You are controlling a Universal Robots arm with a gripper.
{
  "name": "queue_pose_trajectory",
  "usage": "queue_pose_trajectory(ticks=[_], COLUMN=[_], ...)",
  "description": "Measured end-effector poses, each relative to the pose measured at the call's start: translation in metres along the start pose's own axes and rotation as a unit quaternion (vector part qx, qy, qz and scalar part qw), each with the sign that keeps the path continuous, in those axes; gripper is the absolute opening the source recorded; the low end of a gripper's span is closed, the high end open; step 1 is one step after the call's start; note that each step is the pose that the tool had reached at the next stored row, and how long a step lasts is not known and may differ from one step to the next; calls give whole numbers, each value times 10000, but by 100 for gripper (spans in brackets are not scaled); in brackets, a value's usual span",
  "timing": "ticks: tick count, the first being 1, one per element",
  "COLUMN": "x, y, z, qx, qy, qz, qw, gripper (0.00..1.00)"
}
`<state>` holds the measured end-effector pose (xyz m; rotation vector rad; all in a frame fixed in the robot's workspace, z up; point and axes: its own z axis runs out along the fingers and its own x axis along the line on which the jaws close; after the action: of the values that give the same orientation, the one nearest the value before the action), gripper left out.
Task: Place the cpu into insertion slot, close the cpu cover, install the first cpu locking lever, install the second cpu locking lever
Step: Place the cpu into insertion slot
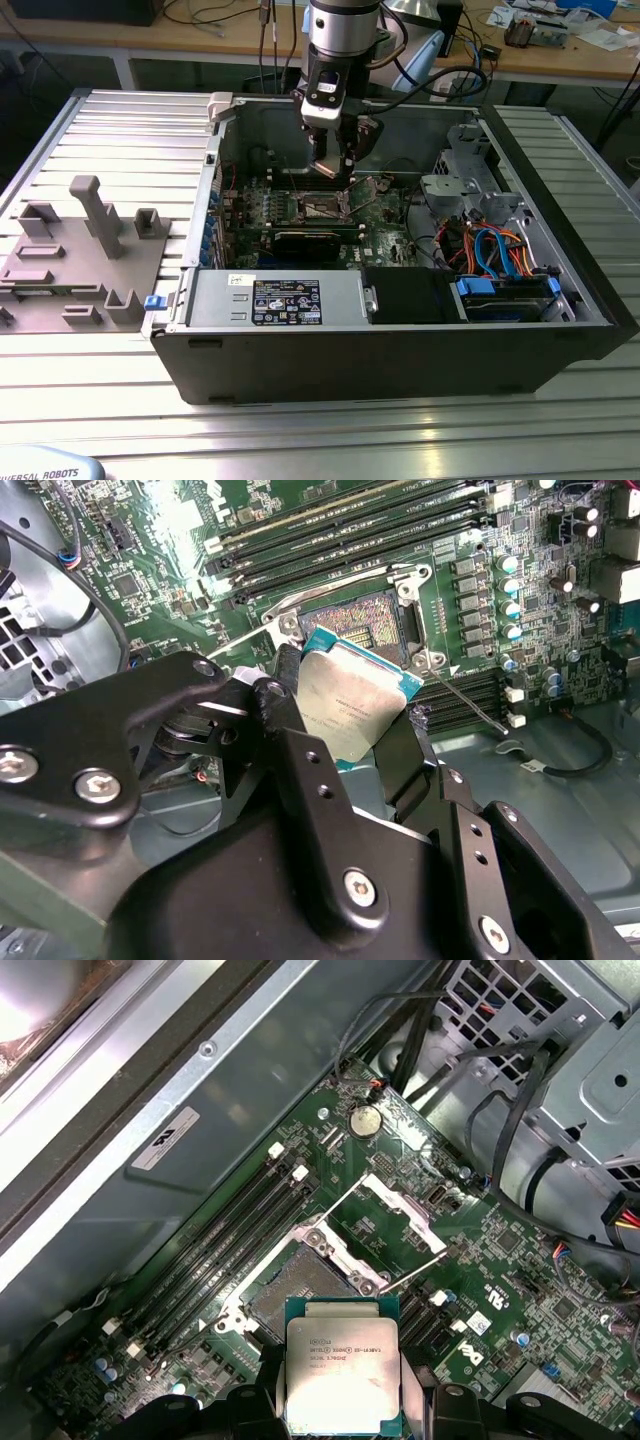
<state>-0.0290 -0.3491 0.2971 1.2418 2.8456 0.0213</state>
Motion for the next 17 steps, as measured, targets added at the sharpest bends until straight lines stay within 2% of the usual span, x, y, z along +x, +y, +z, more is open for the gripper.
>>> queue_pose_trajectory(ticks=[17], x=[1], y=[-1], z=[16], qx=[2], qy=[-1], qz=[48], qw=[10000], gripper=[54])
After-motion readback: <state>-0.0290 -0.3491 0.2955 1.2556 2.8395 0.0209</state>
